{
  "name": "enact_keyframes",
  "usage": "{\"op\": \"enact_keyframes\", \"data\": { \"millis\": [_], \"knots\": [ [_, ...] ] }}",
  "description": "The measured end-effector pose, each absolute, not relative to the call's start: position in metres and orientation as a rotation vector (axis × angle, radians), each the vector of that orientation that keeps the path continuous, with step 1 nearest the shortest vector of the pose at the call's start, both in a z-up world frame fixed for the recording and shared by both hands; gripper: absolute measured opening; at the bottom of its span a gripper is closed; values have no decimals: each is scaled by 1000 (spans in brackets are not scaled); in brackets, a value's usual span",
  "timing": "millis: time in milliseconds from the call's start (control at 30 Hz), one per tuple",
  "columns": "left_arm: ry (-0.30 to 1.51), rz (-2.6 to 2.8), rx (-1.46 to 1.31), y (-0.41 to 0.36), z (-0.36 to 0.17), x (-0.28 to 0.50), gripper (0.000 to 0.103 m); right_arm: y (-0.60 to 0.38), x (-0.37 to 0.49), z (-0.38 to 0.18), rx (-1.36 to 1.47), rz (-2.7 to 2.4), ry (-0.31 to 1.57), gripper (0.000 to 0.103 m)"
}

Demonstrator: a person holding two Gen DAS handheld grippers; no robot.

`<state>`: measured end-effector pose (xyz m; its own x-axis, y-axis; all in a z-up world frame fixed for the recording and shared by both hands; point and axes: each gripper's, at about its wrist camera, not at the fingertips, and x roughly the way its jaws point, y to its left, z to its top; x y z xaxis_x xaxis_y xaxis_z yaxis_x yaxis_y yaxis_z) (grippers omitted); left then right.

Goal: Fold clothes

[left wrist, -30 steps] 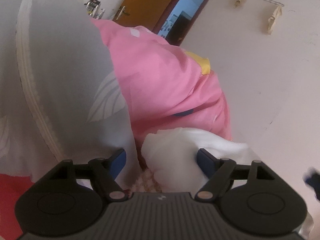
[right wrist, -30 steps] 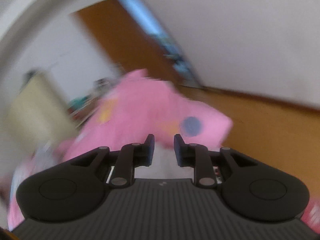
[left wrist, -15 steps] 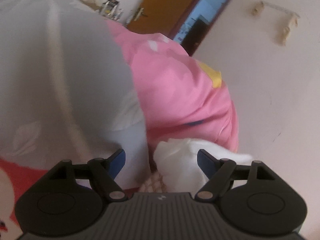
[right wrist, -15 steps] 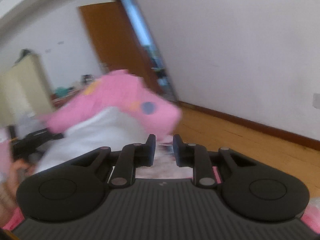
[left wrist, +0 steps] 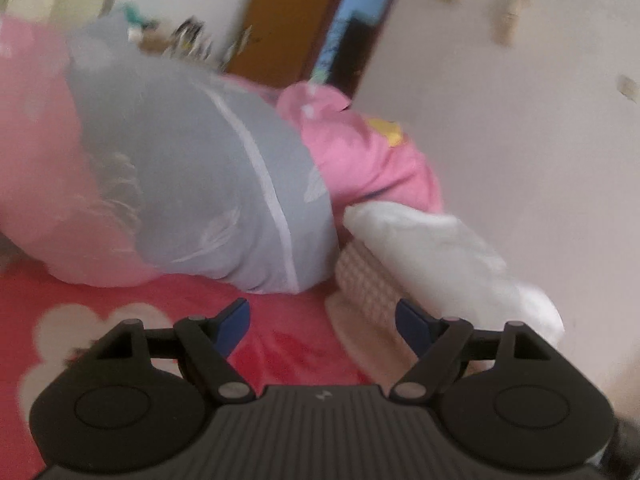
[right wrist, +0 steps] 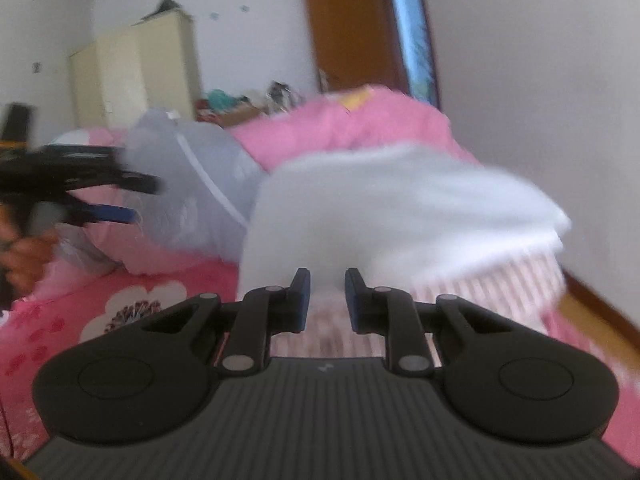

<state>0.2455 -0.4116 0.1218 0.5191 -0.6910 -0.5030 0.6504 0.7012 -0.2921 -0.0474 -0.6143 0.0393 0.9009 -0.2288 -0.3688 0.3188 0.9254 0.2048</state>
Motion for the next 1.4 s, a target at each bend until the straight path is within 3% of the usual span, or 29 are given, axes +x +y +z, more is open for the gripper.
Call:
{"op": "enact_keyframes", "data": {
  "millis": [133,200,267,400,433,567,867,1200,1400],
  "knots": [
    [559,-860,-14,-364,129,182,93,-578,-93,43,285,-299,374,21],
    [547,-883,-23,-342,130,155,95,-552,-113,47,274,-326,377,31],
    [539,-898,-37,-322,130,131,102,-529,-132,51,283,-336,360,52],
    [532,-906,-28,-297,130,92,102,-480,-165,64,294,-352,316,75],
    [528,-905,-30,-291,131,84,103,-467,-171,67,286,-365,297,85],
    [504,-909,-3,-268,135,54,103,-419,-193,74,260,-423,224,101],
    [480,-843,62,-231,145,12,103,-341,-203,79,199,-488,253,102],
    [509,-752,97,-220,149,5,103,-309,-192,96,156,-591,271,102],
    [439,-679,155,-214,150,-3,103,-299,-180,97,135,-628,308,102]
  ]
}}
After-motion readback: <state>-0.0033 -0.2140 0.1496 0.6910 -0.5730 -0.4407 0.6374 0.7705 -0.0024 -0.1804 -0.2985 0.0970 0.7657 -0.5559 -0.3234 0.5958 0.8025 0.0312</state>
